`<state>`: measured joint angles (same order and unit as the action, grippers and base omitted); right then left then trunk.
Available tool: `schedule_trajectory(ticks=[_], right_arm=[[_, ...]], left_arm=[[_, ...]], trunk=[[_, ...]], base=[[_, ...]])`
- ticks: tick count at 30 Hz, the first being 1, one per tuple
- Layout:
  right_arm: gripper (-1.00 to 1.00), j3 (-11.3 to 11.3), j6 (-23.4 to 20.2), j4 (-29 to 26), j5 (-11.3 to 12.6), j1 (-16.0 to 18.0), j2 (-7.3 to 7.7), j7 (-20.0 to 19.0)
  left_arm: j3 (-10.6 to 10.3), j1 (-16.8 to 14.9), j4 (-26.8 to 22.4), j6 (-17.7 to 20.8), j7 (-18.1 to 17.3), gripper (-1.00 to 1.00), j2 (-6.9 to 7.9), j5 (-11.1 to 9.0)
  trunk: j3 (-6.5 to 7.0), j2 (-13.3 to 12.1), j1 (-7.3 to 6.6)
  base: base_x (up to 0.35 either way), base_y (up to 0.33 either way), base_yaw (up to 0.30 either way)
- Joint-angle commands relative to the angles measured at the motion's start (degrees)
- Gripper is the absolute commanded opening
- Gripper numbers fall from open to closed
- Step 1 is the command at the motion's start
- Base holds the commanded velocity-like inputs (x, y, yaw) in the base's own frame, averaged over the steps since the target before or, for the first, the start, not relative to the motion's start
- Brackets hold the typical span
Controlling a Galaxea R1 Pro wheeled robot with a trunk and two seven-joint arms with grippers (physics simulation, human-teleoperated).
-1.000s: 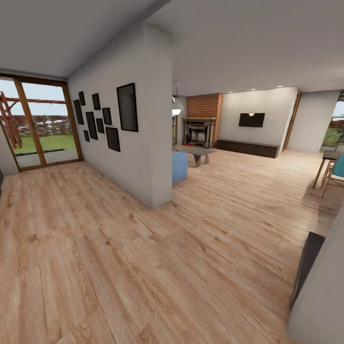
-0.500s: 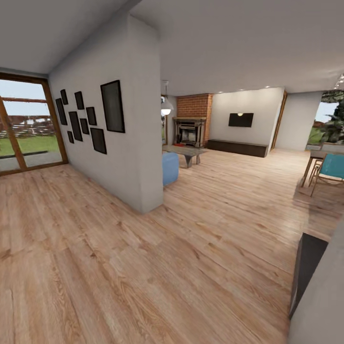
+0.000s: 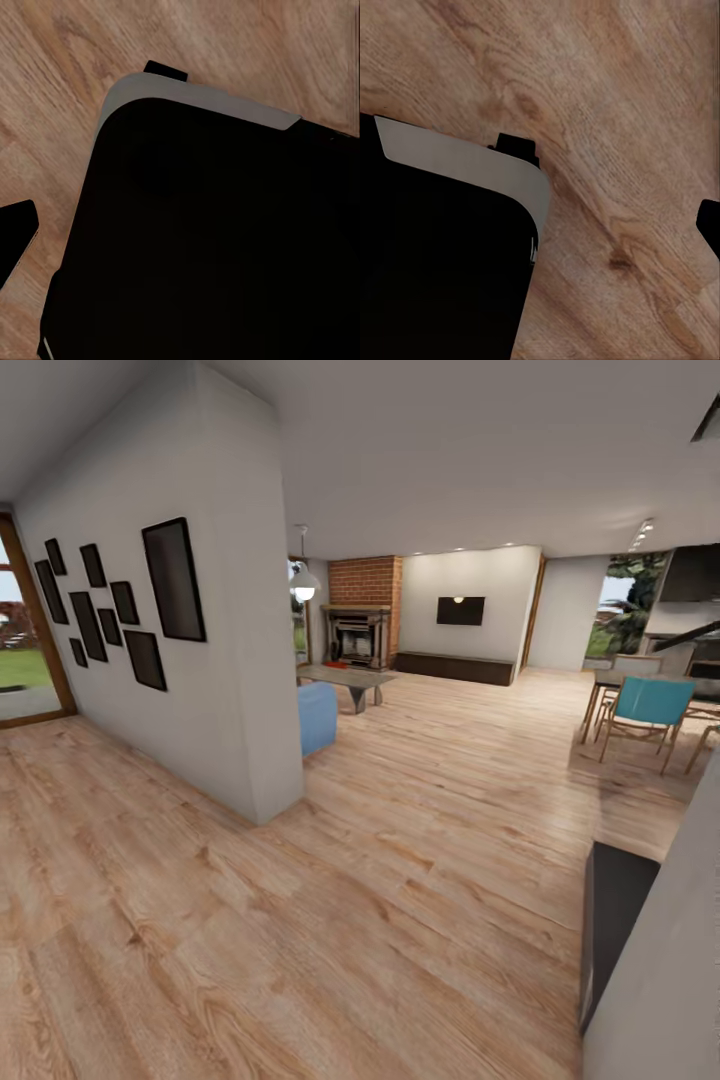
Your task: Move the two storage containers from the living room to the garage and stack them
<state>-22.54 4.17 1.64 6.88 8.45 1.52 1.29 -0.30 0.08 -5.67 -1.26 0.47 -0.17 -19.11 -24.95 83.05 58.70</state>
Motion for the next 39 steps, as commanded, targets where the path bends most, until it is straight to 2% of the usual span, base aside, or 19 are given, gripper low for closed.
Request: schedule_trajectory(ticks=[1, 6, 39], right_arm=[[1.00, -0.49, 0.33, 0.17, 0.56, 0.07, -0.03, 0.03], [1.00, -0.49, 0.31, 0.14, 0.58, 0.07, -0.03, 0.03], [1.00, -0.48, 0.40, 0.18, 0.50, 0.07, -0.03, 0.03]], left_arm=[[-0.05, 0.01, -0.04, -0.12, 0.03, 1.00, -0.01, -0.31], [0.02, 0.01, -0.04, -0.15, 0.05, 1.00, -0.01, -0.31], [0.03, 0.01, -0.04, -0.15, 0.06, 1.00, -0.01, -0.29]], trunk=[[-0.05, 0.02, 0.03], [-0.05, 0.02, 0.03], [-0.05, 0.02, 0.03]], base=[[0.323, 0.000, -0.245], [0.323, 0.000, -0.195], [0.323, 0.000, -0.012]])
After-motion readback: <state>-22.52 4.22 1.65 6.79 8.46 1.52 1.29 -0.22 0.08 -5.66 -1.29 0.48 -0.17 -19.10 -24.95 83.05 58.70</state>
